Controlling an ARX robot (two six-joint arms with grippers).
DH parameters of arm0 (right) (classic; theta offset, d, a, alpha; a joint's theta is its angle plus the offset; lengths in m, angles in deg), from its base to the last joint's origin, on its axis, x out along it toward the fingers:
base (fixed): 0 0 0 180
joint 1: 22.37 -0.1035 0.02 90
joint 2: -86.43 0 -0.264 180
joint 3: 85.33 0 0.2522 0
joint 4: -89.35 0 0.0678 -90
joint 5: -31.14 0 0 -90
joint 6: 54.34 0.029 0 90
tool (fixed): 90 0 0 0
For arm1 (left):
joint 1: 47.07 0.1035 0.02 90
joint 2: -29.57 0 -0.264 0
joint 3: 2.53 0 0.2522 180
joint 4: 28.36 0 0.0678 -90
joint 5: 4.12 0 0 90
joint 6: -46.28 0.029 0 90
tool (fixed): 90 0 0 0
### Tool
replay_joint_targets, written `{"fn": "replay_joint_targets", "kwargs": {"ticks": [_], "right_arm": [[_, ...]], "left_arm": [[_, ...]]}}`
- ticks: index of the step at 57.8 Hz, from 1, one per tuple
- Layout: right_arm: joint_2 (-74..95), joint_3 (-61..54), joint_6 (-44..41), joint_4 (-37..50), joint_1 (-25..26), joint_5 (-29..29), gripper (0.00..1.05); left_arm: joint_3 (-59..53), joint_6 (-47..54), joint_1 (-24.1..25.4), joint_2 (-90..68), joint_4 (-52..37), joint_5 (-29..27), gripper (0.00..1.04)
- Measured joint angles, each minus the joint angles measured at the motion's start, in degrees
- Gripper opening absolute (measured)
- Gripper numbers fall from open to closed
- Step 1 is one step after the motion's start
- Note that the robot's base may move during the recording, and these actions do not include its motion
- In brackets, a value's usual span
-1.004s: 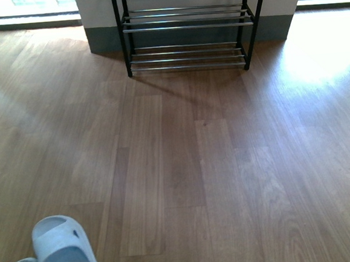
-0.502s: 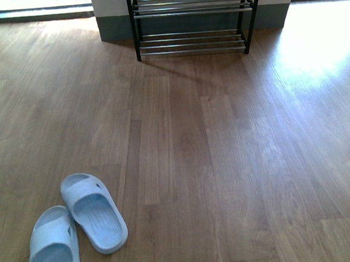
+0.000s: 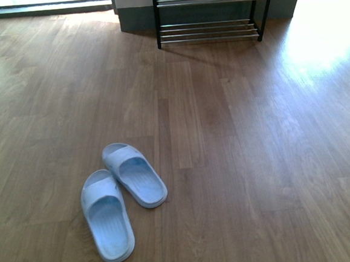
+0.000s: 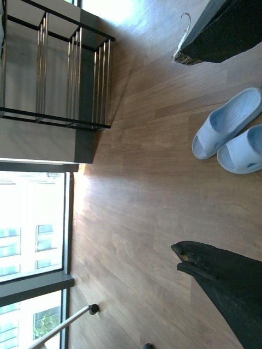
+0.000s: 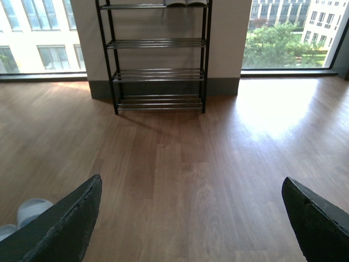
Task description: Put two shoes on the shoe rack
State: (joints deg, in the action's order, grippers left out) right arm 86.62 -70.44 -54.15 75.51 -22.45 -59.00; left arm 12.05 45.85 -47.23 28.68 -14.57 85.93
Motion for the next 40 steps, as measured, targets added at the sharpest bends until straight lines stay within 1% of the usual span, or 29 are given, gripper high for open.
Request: {"fn": "replay_joint_targets", "kwargs": {"ticks": [40], "right_arm": [[-0.02,0.00,0.00,0.00,0.02,0.46,0.96]], "left_arm": [[-0.02,0.00,0.00,0.00,-0.02,-0.42,0.95]]}}
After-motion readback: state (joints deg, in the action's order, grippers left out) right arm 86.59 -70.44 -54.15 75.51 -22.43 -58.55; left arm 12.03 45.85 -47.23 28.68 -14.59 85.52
